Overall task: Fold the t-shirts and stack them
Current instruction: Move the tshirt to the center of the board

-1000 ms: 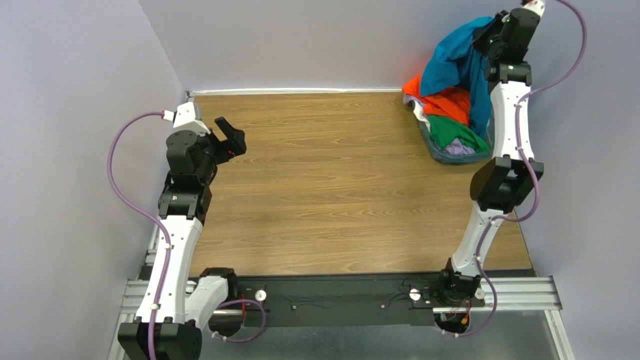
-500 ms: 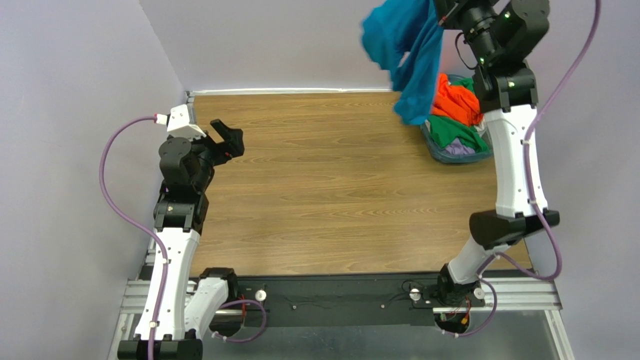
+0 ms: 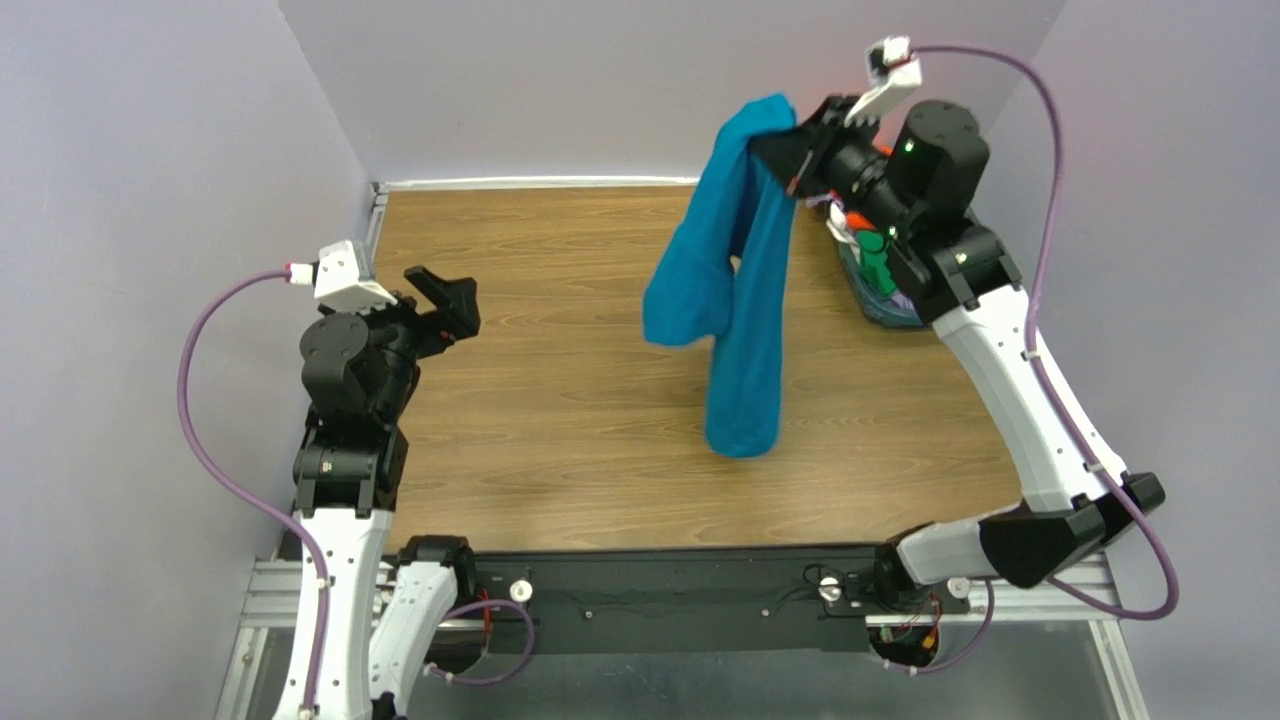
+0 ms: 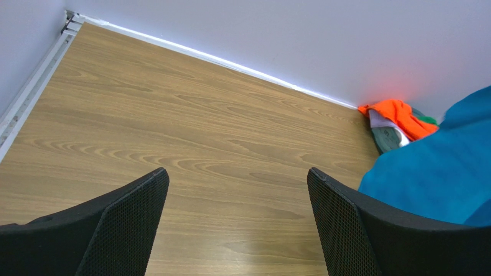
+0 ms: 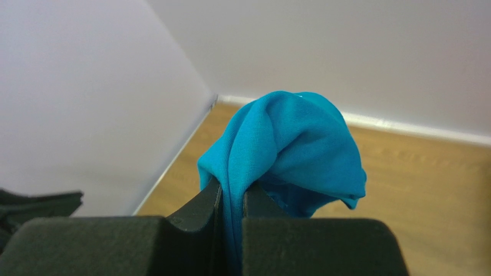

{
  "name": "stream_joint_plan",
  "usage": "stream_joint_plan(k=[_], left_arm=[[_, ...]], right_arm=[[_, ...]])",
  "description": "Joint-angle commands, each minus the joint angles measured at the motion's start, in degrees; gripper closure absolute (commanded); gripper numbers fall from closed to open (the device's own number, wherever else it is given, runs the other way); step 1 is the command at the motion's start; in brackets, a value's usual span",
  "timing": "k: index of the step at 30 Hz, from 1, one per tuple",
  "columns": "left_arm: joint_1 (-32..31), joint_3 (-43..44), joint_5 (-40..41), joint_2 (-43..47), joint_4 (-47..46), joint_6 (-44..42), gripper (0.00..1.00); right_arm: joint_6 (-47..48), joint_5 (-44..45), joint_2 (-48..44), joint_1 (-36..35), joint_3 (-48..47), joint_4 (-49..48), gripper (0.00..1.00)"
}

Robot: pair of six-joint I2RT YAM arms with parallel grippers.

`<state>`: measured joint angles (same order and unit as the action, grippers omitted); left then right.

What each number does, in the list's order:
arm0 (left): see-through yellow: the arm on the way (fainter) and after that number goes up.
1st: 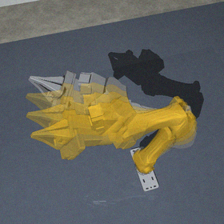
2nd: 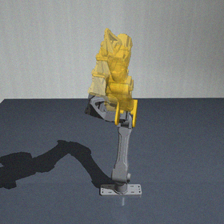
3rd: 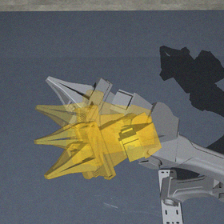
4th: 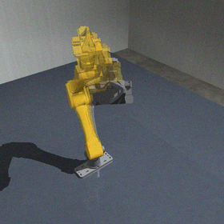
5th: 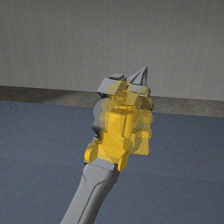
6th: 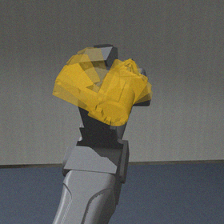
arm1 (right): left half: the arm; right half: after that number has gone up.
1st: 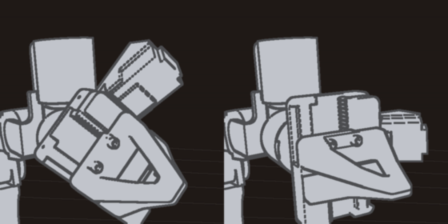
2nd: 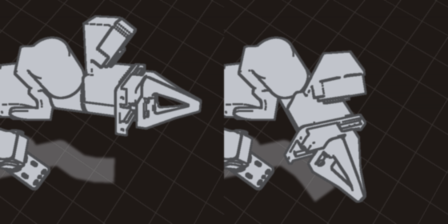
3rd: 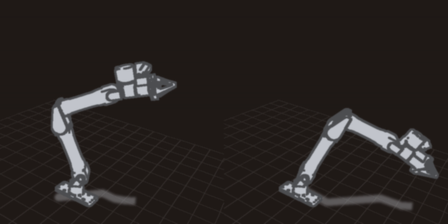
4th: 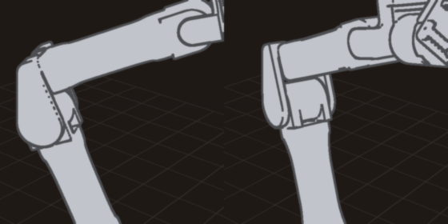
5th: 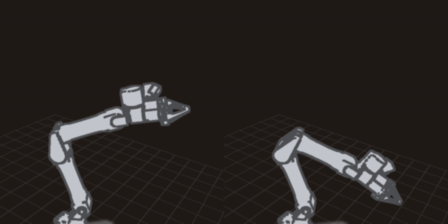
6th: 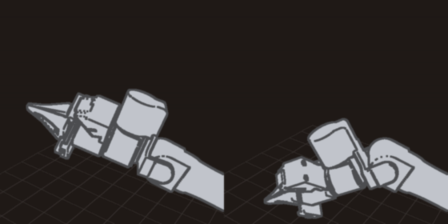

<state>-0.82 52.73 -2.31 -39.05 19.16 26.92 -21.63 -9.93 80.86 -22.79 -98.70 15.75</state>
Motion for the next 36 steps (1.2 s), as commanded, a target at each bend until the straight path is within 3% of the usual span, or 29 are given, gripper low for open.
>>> stream_joint_plan(k=[1, 6, 13, 16, 21, 23, 24, 25, 26, 30, 32, 35, 36], left_arm=[[0.3, -2.0, -2.2, 3.2, 1.8, 2.5, 0.02], [0.3, -3.8, -3.2, 4.0, 2.0, 4.0, 0.02], [0.3, -5.7, -1.9, 0.7, 1.8, 6.2, 0.02], [0.4, -6.6, -2.7, -0.8, 1.1, 6.8, 0.02], [0.3, -8.8, -4.6, -3.2, -0.7, 8.2, 0.02], [0.3, -9.5, -5.9, -4.0, -1.6, 8.8, 0.02], [0.3, -10.7, -6.4, -4.7, -2.9, 9.4, 0.02], [0.3, -11.2, -7.5, -5.2, -3.5, 9.6, 0.03], [0.3, -11.8, -8.1, -5.7, -4.1, 10.2, 0.03], [0.3, -14.2, -11.9, -9.5, -8.5, 11.9, 0.03], [-0.6, -14.9, -12.4, -11.0, -11.2, 12.6, 0.03], [-7.3, -14.9, -8.1, -14.6, -14.3, 14.0, 0.03], [-12.6, -14.6, -6.1, -17.6, -14.8, 14.5, 0.03]], right_arm=[[-3.0, -0.6, -5.4, -2.1, 8.2, -1.1, 0.99], [-3.8, -1.7, -5.5, -4.7, 13.7, -1.2, 0.99], [-0.3, -3.9, 4.2, -6.3, 12.9, -1.4, 0.95], [0.3, -3.2, 11.2, -6.3, 10.8, -1.8, 0.94], [2.9, 6.2, 26.6, -6.3, 1.6, -1.8, 0.91], [4.8, 8.0, 30.6, -6.3, -2.4, -1.7, 0.76], [5.1, 8.9, 34.1, -6.3, -3.1, -1.7, 0.62], [5.2, 9.4, 35.1, -6.2, -3.8, -1.4, 0.43], [5.5, 9.7, 35.9, -6.3, -4.0, -1.3, 0.03], [4.8, 12.5, 32.9, -6.3, 0.1, -1.2, 0.0], [4.8, 15.8, 27.2, -6.3, 3.1, -1.4, 0.0], [2.7, 21.3, 16.7, -6.3, 11.7, -1.3, 0.0], [1.3, 22.6, 13.7, -6.3, 14.3, -1.3, 0.0]])
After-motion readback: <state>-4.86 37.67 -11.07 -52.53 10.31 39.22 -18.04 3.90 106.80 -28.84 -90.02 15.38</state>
